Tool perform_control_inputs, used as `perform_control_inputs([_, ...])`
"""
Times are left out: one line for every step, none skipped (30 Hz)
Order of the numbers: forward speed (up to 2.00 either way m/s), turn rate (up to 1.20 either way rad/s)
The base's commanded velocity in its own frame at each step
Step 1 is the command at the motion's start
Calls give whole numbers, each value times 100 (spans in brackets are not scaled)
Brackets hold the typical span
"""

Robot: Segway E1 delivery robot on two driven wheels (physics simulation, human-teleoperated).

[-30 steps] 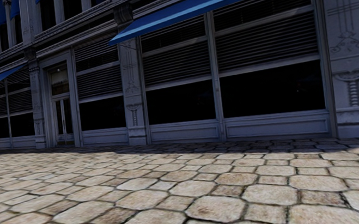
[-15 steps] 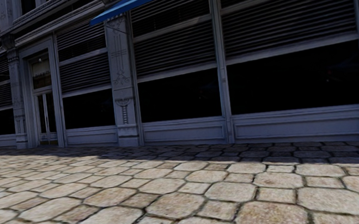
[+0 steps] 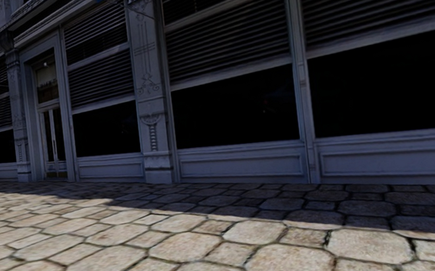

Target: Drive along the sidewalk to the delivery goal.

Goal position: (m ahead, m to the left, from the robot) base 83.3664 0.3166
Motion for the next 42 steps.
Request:
perform_control_inputs([200, 120])
perform_control_inputs([200, 120])
perform_control_inputs([200, 120])
perform_control_inputs([200, 120])
perform_control_inputs([200, 120])
perform_control_inputs([200, 120])
perform_control_inputs([200, 120])
perform_control_inputs([200, 120])
perform_control_inputs([200, 120])
perform_control_inputs([200, 120])
perform_control_inputs([200, 120])
perform_control_inputs([200, 120])
perform_control_inputs([200, 120])
perform_control_inputs([200, 120])
perform_control_inputs([200, 120])
perform_control_inputs([200, 34])
perform_control_inputs([200, 0])
perform_control_inputs([200, 0])
perform_control_inputs([200, 0])
perform_control_inputs([200, 0])
perform_control_inputs([200, 0])
perform_control_inputs([200, 0])
perform_control_inputs([200, 0])
perform_control_inputs([200, 0])
perform_control_inputs([200, 0])
perform_control_inputs([200, 0])
perform_control_inputs([200, 0])
perform_control_inputs([200, 0])
perform_control_inputs([200, 0])
perform_control_inputs([200, 0])
perform_control_inputs([200, 0])
perform_control_inputs([200, 0])
perform_control_inputs([200, 0])
perform_control_inputs([200, 0])
perform_control_inputs([200, 0])
perform_control_inputs([200, 11])
perform_control_inputs([200, 11])
perform_control_inputs([200, 84])
perform_control_inputs([200, 120])
perform_control_inputs([200, 120])
perform_control_inputs([200, 81])
perform_control_inputs([200, 0])
